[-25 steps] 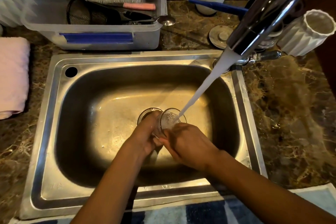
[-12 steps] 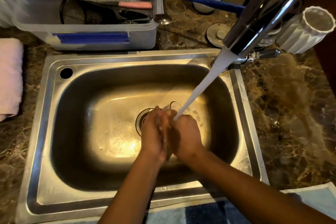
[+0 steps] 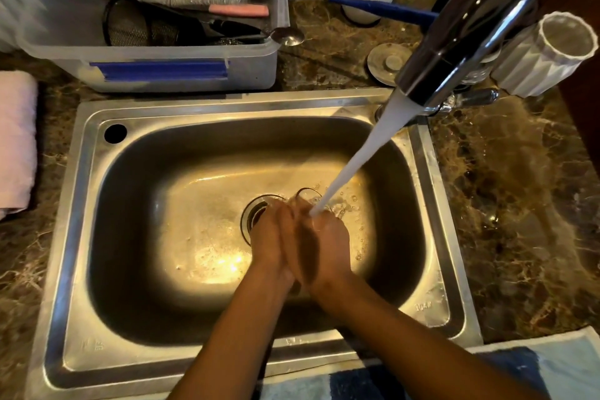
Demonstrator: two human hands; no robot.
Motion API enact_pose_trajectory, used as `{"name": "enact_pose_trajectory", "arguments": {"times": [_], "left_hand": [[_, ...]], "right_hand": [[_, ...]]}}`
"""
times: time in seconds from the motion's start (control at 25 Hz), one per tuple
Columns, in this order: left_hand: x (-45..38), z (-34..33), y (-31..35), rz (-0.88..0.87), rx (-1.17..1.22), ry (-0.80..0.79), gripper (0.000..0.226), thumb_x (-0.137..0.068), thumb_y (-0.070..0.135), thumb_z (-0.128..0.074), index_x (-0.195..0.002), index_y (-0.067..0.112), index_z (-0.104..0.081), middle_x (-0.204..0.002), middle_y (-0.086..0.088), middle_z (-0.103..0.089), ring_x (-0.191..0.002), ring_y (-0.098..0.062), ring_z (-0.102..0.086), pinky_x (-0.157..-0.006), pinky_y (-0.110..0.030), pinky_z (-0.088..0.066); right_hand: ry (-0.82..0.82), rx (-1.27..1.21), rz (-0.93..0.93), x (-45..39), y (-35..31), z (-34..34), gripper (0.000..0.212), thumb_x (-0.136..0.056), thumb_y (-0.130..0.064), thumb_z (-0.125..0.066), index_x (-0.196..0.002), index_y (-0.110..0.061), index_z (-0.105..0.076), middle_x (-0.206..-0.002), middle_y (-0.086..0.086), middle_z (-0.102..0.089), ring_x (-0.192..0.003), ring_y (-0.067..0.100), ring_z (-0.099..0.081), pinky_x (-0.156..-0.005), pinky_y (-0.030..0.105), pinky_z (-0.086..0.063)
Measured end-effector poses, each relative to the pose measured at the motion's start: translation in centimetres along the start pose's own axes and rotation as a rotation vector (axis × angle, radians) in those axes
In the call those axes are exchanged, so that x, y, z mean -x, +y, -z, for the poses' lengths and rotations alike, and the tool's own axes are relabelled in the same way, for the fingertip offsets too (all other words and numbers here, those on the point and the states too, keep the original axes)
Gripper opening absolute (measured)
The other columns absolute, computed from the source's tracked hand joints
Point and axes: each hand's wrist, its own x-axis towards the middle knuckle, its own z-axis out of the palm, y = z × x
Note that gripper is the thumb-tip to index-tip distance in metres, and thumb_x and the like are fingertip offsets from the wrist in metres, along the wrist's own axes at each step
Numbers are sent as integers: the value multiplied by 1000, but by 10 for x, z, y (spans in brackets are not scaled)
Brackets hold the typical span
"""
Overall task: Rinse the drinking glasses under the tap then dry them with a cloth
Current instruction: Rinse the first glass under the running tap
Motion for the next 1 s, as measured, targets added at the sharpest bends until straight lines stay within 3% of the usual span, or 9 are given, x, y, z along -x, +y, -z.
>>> {"name": "enact_pose_trajectory", "arguments": {"times": [0.08,0.16,0.32,0.48,0.6,0.68,0.76,0.88,1.0], "left_hand": [[-10,7,14,193,-23,7,44,-90,37,-56,-58,12,-73,-59,-3,-67,-55,-17,-67,-59,-27,-52],[-5,8,14,231,-27,-2,39,-85,36,-61,-56,14,-72,-59,0,-64,-55,-14,-63,-56,-25,-50],[4,-3,-10,-5,25,48,34,-77,41,-67,-87,9,-75,-77,-10,-73,-75,-22,-74,-71,-32,-55],[-7,5,16,272,1,30,49,-93,31,-56,-51,9,-72,-56,0,-62,-48,-12,-61,-53,-17,-48],[5,-4,-6,34,-11,55,36,-94,36,-58,-70,16,-76,-72,-3,-69,-70,-15,-69,-69,-24,-51],[9,-4,-11,-126,-58,110,30,-98,35,-58,-80,16,-73,-74,-3,-72,-73,-16,-72,-68,-27,-55],[5,-1,9,59,-25,32,30,-95,30,-58,-77,11,-73,-72,-6,-68,-69,-18,-67,-73,-28,-50],[10,0,21,228,-41,-27,25,-80,26,-64,-65,10,-75,-69,-2,-61,-67,-12,-54,-73,-17,-31],[17,-7,-9,-52,40,17,30,-97,28,-52,-84,11,-72,-70,-1,-72,-72,-14,-70,-70,-23,-56]], "right_hand": [[-80,145,263,7,3,17,55,-103,-41,-24,-122,-8,-63,-97,12,-75,-81,29,-73,-73,36,-57],[-56,134,343,7,10,14,47,-102,-36,-36,-112,-3,-68,-80,14,-76,-62,30,-71,-60,37,-59],[51,-78,-68,2,-2,1,31,-103,-31,-48,-101,-10,-71,-89,6,-75,-72,16,-67,-76,29,-57],[-65,289,415,8,14,16,42,-102,-37,-41,-106,-6,-68,-76,10,-76,-60,24,-71,-55,31,-57],[111,116,124,2,4,5,20,-96,-21,-61,-91,-6,-72,-72,10,-74,-60,25,-71,-58,28,-52],[61,11,-29,-1,-2,-2,30,-103,-29,-49,-99,-8,-71,-90,10,-75,-81,24,-73,-76,29,-55],[-56,58,121,3,4,7,39,-105,-37,-40,-107,-9,-68,-98,11,-75,-87,24,-73,-82,34,-58],[-10,246,416,8,8,19,33,-102,-29,-46,-101,-5,-69,-83,12,-76,-66,26,-73,-61,31,-57],[20,105,29,4,-7,4,33,-105,-31,-43,-110,-11,-69,-101,6,-76,-88,20,-73,-76,22,-50]]}}
